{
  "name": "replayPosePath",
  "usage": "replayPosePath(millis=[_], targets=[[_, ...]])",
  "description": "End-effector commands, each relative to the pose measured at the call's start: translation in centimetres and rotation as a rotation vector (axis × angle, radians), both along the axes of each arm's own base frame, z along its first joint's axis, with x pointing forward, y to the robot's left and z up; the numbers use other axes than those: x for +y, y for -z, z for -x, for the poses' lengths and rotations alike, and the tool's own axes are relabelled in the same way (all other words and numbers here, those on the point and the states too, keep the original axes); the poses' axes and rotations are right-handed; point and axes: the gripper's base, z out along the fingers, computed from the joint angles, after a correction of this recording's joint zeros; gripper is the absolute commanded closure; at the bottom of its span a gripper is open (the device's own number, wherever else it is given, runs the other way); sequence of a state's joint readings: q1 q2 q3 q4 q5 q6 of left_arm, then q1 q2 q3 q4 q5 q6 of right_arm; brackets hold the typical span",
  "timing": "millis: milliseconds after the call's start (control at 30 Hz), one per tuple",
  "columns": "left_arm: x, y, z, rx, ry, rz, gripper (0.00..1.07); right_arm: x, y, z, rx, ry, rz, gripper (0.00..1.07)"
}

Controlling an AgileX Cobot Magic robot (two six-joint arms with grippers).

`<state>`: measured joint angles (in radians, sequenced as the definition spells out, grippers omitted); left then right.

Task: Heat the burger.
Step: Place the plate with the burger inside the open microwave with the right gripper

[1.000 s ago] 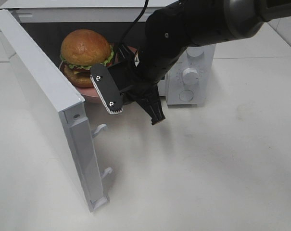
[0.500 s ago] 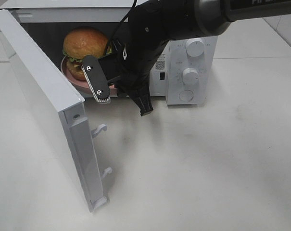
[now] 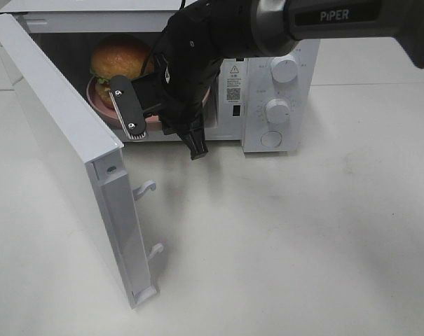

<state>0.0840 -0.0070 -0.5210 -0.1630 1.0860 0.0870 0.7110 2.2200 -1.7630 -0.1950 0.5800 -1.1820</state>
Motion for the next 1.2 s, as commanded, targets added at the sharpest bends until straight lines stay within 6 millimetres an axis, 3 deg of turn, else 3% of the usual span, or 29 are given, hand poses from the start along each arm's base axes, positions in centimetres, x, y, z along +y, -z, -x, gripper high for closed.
replayPosePath(millis=[33, 467, 867, 1033, 1067, 1133, 1167, 1200], targets=[[0.0, 0.0, 0.1, -0.025, 0.005, 0.002, 0.09, 0.9, -1.4, -1.2, -0.070, 0.031, -0.067, 1.07], [0.0, 0.0, 0.1, -0.025, 0.005, 0.002, 0.09, 1.0, -0.5, -4.2, -0.114, 0.068, -0.091, 1.07], [0.0, 0.0, 0.1, -0.025, 0.005, 0.002, 0.09, 1.6, 0.2, -5.0, -0.129, 0.067, -0.103, 1.04], [0.0, 0.0, 0.1, -0.025, 0.005, 0.002, 0.09, 1.6, 0.5, -5.0, -0.124, 0.069, -0.108, 0.92], [0.0, 0.0, 0.1, -0.025, 0.005, 0.002, 0.09, 1.6, 0.5, -5.0, -0.121, 0.070, -0.111, 0.85], [0.0, 0.0, 0.1, -0.025, 0.005, 0.002, 0.09, 1.7, 0.5, -5.0, -0.120, 0.071, -0.112, 0.81], [0.0, 0.0, 0.1, -0.025, 0.005, 0.002, 0.09, 1.7, 0.5, -4.9, -0.113, 0.075, -0.118, 0.71], [0.0, 0.0, 0.1, -0.025, 0.005, 0.002, 0.09, 1.7, 0.5, -4.9, -0.113, 0.075, -0.118, 0.71]])
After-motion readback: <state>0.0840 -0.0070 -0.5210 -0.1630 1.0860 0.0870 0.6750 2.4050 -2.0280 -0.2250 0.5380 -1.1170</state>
